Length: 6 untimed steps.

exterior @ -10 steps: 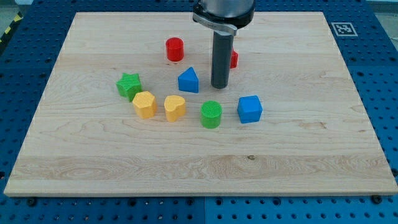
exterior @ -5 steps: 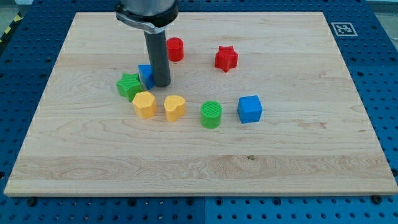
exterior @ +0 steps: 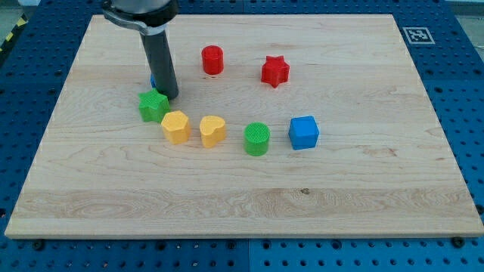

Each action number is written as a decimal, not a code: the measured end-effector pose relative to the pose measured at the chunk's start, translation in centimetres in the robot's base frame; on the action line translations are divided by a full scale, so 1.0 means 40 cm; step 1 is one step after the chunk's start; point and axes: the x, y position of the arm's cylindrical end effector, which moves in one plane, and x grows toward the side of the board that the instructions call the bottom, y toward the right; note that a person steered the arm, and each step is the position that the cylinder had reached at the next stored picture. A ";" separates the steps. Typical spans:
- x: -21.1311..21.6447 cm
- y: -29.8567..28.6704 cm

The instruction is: Move the blue triangle to the top left of the red circle

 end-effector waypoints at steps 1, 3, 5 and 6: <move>-0.045 0.000; -0.069 -0.053; -0.096 -0.125; -0.146 -0.122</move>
